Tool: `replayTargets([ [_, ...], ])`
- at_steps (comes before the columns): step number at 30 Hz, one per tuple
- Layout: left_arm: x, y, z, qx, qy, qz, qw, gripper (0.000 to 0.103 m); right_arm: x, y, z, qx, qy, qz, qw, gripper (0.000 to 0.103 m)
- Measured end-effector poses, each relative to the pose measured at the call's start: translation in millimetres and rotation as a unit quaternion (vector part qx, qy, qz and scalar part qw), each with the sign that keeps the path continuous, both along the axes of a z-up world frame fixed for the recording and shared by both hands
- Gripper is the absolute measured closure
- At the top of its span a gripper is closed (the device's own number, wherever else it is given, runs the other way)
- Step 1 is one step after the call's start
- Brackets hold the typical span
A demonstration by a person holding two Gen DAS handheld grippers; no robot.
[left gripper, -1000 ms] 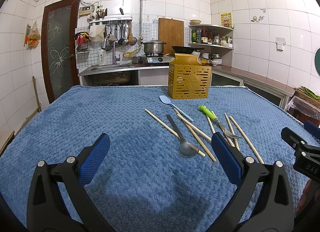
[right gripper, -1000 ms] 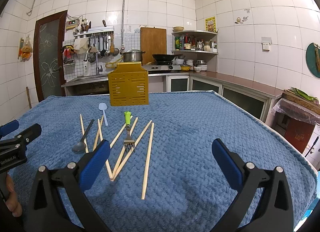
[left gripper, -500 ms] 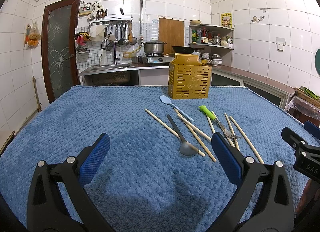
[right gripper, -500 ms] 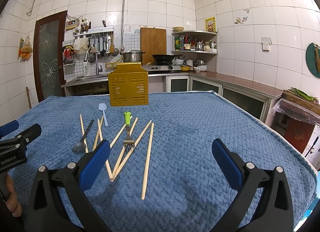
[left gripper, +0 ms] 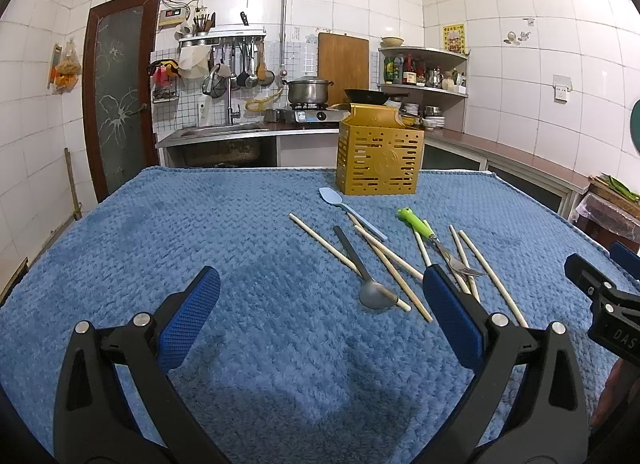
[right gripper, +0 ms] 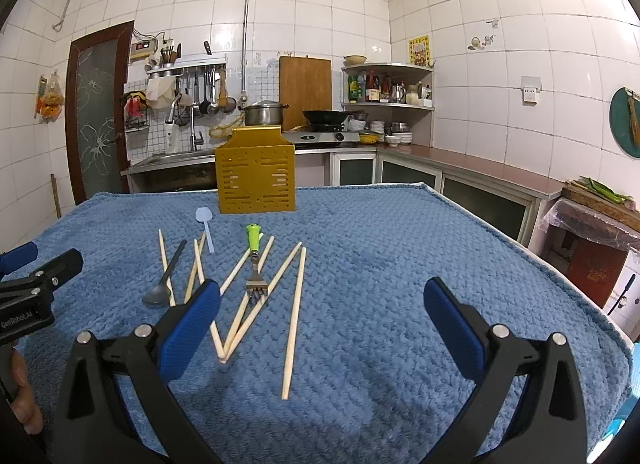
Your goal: Organize utensils
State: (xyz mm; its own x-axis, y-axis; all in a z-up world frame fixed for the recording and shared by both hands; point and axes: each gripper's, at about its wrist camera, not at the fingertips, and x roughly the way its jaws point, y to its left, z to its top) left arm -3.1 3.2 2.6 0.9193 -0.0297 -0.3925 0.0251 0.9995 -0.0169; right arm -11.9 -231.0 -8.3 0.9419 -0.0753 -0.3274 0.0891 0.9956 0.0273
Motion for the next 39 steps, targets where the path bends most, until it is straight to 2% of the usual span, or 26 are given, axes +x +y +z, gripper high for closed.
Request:
replayTargets([
  [6,2.6,1.1,0.5,-0.007,0.008,-0.001,0.9999,0.005,-0.7,5.4,1.6,-0.012,0.001,-0.003,1.0,0.004],
  [14,14.9,8.3,-0.6,-0.024,0.037,0.013,0.9989,0.005,16.7,-0.9,-2.8,0.011,0.041,-0.005,0.999,0.004],
  [18,25.6,13.8,1.4,-0.035,0.06,0.025,0.9972,0.005,29.9,-0.6,-3.6,0.024,0.053,0.025,0.998,0.004],
  [23,38.1,18.2,9.1,-0.065,0.076,0.011,0.9949,0.005,46.0,2.7,0.3,0.035,0.049,0.06,0.996,0.004],
  [28,55.8,12.4,16.1,-0.04,0.088,0.013,0.9953,0.005,68.8,7.9,1.5,0.026,0.063,0.072,0.995,0.004],
  [32,76.1,13.3,15.5,-0.04,0.116,0.016,0.9923,0.005,89.6,14.0,-1.1,-0.02,0.077,0.065,0.995,0.004],
  [36,98.4,14.5,15.0,-0.025,0.127,0.03,0.9911,0.005,106.7,8.3,-7.7,-0.014,0.095,0.06,0.994,0.004],
  [39,113.4,17.3,11.3,-0.032,0.142,0.031,0.9888,0.005,122.7,1.2,-12.4,0.002,0.115,0.052,0.992,0.004],
])
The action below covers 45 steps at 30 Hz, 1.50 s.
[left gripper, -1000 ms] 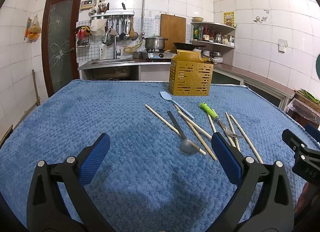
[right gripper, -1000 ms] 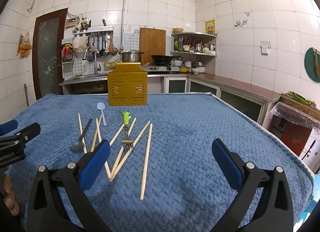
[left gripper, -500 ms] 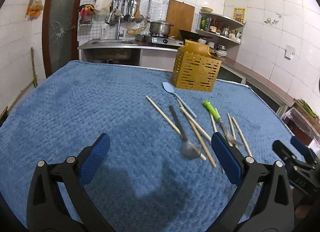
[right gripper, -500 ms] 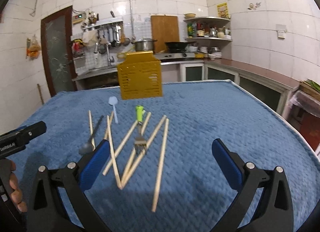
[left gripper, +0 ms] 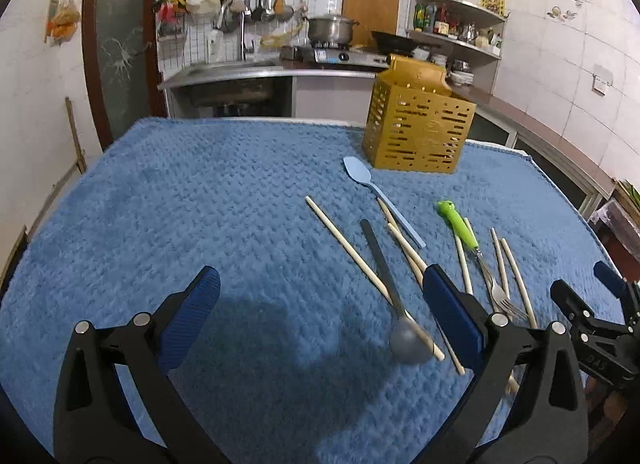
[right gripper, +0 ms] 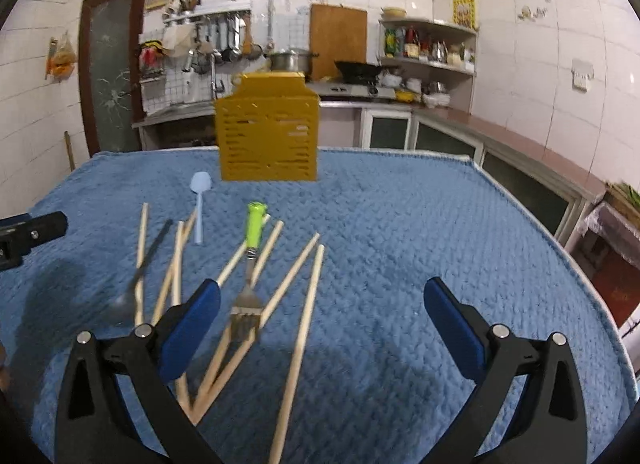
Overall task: Organize utensils
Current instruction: 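Grasp a wooden chopstick with the right gripper while the left gripper grasps another chopstick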
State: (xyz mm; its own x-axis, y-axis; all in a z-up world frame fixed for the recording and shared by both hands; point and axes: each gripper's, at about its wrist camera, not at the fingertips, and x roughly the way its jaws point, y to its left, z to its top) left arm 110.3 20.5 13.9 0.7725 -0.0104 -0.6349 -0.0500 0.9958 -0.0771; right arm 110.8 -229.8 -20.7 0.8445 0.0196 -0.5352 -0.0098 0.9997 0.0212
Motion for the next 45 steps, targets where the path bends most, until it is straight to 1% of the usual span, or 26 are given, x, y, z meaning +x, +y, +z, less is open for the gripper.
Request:
replayTargets([
  [2,7.8,-0.6,-3.8,-0.005,0.011,-0.005,0.9999,0.005,6.9,-5.2,-2.5,0.007,0.005,-0.004,1.0,0.004],
  [4,14.1,-3.1,-7.7,0.001,0.018,-0.01,0.9998,0.005,16.0,-6.9,-3.8,0.005,0.012,-0.008,1.0,0.004],
  [6,21.2,-6.1,-12.3,0.012,0.027,-0.009,0.9995,0.005,25.4,-7.5,-6.7,0.0,0.022,-0.014,1.0,0.004],
  [8,29.5,-6.8,-15.8,0.016,0.041,-0.005,0.999,0.005,36.9,-9.2,-9.4,0.003,0.033,-0.013,0.999,0.004],
  [11,43.2,-4.9,-20.1,0.004,0.063,-0.012,0.9979,0.005,50.3,-8.8,-12.8,0.0,0.05,-0.012,0.999,0.005],
  [12,47.8,-4.9,-21.6,0.005,0.069,-0.011,0.9975,0.005,54.5,-8.5,-14.0,-0.001,0.053,-0.013,0.998,0.005],
  [14,56.3,-5.2,-25.1,0.014,0.076,-0.006,0.997,0.008,65.6,-6.5,-19.1,-0.007,0.07,-0.013,0.997,0.015],
  [15,61.5,-4.7,-27.0,0.014,0.081,-0.005,0.9966,0.01,69.1,-6.3,-21.7,-0.007,0.078,-0.012,0.997,0.024],
  [16,66.1,-3.6,-29.1,0.009,0.086,-0.005,0.9963,0.011,74.1,-6.3,-25.8,-0.005,0.091,-0.011,0.996,0.032],
  [17,69.2,-3.0,-30.4,0.004,0.088,-0.005,0.9961,0.011,79.1,-6.5,-30.4,0.0,0.103,-0.01,0.995,0.035],
  [18,73.6,-2.5,-32.5,0.0,0.093,-0.005,0.9957,0.012,81.0,-7.1,-33.2,0.004,0.111,-0.009,0.994,0.041],
  [19,77.8,-1.8,-34.5,-0.002,0.098,-0.004,0.9952,0.015,83.7,-7.1,-36.5,0.009,0.12,-0.008,0.993,0.045],
  [20,80.5,-0.4,-36.8,-0.007,0.101,-0.003,0.9949,0.017,84.0,-7.0,-38.0,0.009,0.123,-0.006,0.992,0.047],
  [22,84.9,1.6,-41.7,-0.016,0.112,-0.002,0.9936,0.027,86.4,-6.2,-40.4,0.009,0.132,-0.007,0.991,0.052],
  [23,88.6,2.2,-44.9,-0.022,0.122,-0.004,0.9923,0.03,87.3,-6.4,-40.8,0.012,0.135,-0.007,0.991,0.053],
  [24,91.7,2.2,-47.2,-0.024,0.13,-0.005,0.9912,0.036,88.2,-7.1,-41.1,0.015,0.138,-0.008,0.99,0.054],
  [25,94.9,1.7,-49.3,-0.023,0.137,-0.004,0.9902,0.039,88.9,-7.2,-41.2,0.018,0.14,-0.008,0.99,0.055],
  [28,102.1,3.1,-50.7,-0.034,0.146,-0.001,0.9887,0.039,90.7,-5.0,-39.9,0.023,0.144,-0.003,0.989,0.063],
  [29,104.2,4.0,-50.5,-0.038,0.148,-0.001,0.9883,0.039,91.5,-3.3,-39.1,0.024,0.144,-0.002,0.989,0.064],
  [30,107.0,4.6,-50.3,-0.041,0.15,-0.001,0.9878,0.043,93.0,-3.4,-39.1,0.026,0.145,-0.001,0.989,0.067],
  [31,110.4,4.5,-50.9,-0.044,0.156,-0.002,0.9868,0.049,93.6,-3.1,-39.3,0.027,0.146,-0.001,0.989,0.07],
  [33,115.4,4.5,-52.9,-0.049,0.165,-0.005,0.985,0.054,95.5,-1.3,-41.0,0.029,0.15,0.001,0.988,0.074],
  [37,121.5,1.0,-55.4,-0.034,0.173,-0.003,0.9844,0.062,95.5,1.6,-41.9,0.021,0.148,-0.002,0.989,0.075],
  [40,125.9,2.3,-55.6,-0.038,0.175,0.006,0.9837,0.065,95.4,1.6,-42.2,0.023,0.147,-0.004,0.989,0.076],
  [43,132.5,1.3,-55.8,-0.036,0.179,0.01,0.983,0.066,94.3,3.4,-42.2,0.016,0.145,-0.005,0.989,0.076],
  [45,136.8,-3.0,-56.6,-0.024,0.182,0.013,0.983,0.066,94.0,3.6,-42.5,0.013,0.144,-0.006,0.989,0.076],
])
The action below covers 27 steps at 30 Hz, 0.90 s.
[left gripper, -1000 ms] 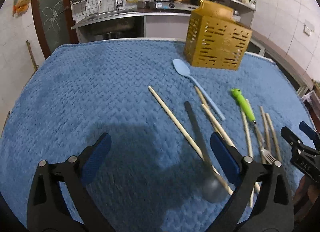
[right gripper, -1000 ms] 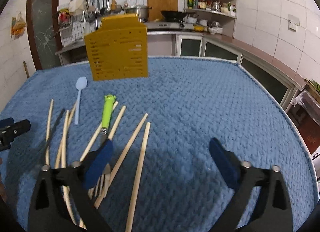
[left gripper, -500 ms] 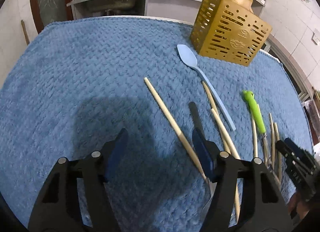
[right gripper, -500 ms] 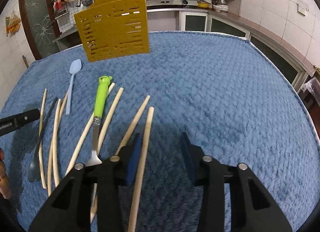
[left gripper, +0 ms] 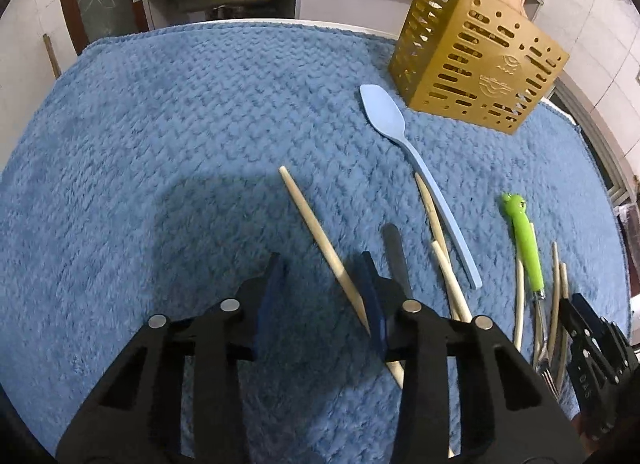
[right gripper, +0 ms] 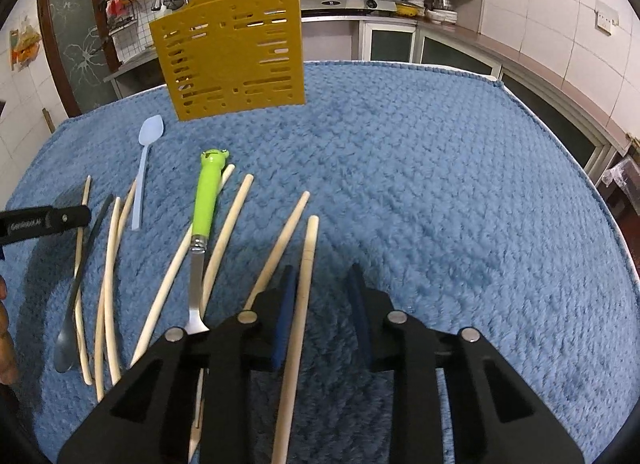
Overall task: Organize utensils
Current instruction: 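Grasp a wooden chopstick with the right gripper while the left gripper grasps another chopstick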
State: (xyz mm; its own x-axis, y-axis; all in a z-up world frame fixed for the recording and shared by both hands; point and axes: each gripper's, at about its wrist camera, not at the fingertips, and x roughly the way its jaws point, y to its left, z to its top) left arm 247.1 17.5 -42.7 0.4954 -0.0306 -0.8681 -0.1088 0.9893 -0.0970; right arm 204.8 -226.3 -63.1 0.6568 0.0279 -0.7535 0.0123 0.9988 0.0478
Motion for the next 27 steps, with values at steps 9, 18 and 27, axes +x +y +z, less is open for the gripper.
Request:
replayTargets([
  [9,2.8,-19.1,-2.0,0.05,-0.001,-0.018,0.9986,0.084,3.3,1.3,0.5,-0.004,0.007,-0.007,1.0,0.077],
  [18,2.3,-16.1,-2.4,0.048,-0.004,-0.034,0.9983,0.088,14.4,5.1,1.4,-0.001,0.022,-0.013,1.0,0.085],
  [27,-0.4,-9.1,-1.7,0.031,-0.009,-0.039,0.9987,0.089,19.3,-0.9,3.1,0.017,0.034,-0.007,0.999,0.095],
])
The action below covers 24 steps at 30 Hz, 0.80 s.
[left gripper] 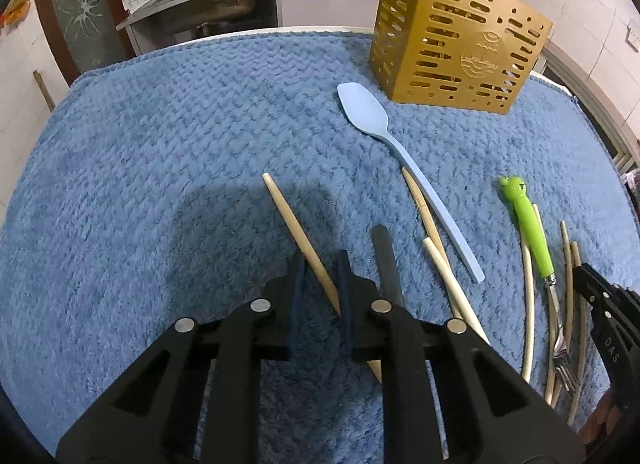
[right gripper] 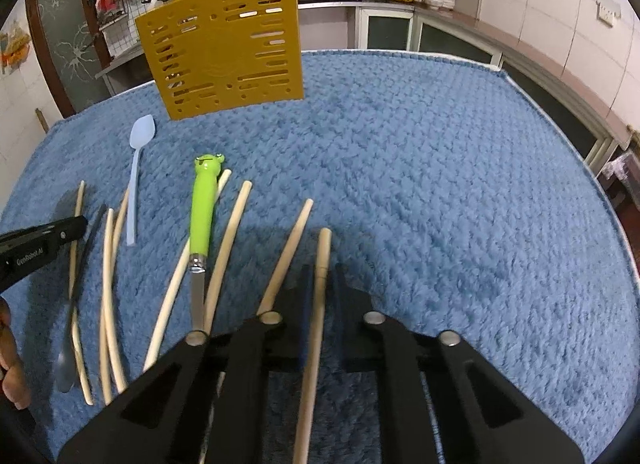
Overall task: Organize utensils
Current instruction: 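Grasp a wooden chopstick with the right gripper while the left gripper grasps another chopstick, then lift both chopsticks upright and carry them toward the yellow slotted holder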
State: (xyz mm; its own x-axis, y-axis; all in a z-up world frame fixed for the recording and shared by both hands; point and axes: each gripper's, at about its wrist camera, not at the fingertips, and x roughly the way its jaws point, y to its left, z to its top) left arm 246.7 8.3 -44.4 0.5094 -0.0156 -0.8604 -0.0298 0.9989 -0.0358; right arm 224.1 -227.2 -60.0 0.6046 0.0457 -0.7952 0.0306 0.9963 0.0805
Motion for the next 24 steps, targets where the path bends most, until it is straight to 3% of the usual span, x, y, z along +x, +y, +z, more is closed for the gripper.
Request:
replayTargets([
  [10,-2.7,13.8,16.1,-0.032,-0.017,-0.005,0.9993,0.095,-5.4,-10.7,15.0,0.034,-0.017,0.005,0.999,0.097],
  [24,-18.6,12.8,47.7,-0.039,-0.067,-0.02,0.9968,0.097,-16.6,-26.9,43.9,0.054,-0.069,0.001,0.996,0.097],
])
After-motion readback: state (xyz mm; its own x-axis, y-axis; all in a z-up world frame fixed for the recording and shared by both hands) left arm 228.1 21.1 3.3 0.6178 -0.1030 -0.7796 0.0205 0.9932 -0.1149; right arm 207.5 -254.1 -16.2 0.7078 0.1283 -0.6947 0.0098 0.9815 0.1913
